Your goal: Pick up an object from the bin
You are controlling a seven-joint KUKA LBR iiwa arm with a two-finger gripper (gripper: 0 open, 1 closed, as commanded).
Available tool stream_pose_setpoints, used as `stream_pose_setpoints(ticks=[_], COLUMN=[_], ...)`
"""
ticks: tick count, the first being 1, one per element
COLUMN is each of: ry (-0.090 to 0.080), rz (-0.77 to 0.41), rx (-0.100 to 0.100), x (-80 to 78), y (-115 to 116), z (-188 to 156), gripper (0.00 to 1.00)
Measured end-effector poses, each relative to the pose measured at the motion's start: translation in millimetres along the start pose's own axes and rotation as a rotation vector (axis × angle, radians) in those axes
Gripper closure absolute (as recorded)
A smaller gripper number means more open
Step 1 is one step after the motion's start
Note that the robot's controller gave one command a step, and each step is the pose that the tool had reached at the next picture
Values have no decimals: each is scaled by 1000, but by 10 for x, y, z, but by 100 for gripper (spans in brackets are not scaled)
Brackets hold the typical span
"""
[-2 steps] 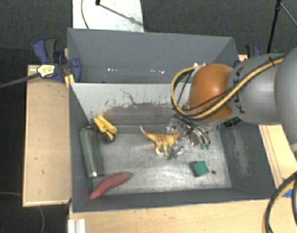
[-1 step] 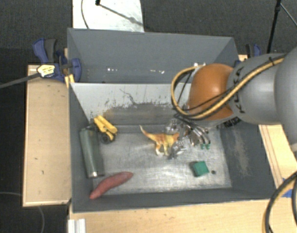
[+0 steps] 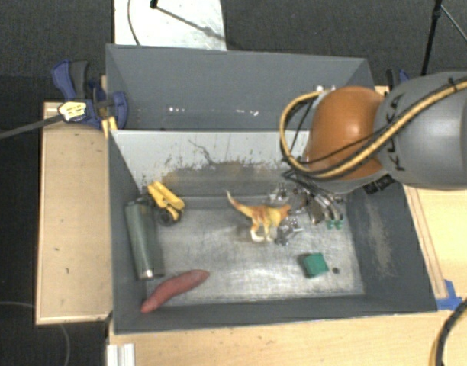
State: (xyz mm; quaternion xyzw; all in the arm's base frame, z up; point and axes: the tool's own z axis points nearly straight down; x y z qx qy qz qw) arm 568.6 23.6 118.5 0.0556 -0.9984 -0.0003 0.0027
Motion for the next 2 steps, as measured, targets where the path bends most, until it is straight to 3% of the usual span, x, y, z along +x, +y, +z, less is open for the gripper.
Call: stream_pose_setpoints(ticks=[1,2], ry=[-5,-3], rz=[3,18], rx=[1,0], x=[-88,35], y=[0,-29], z=[-627,-1209], gripper=[100,100])
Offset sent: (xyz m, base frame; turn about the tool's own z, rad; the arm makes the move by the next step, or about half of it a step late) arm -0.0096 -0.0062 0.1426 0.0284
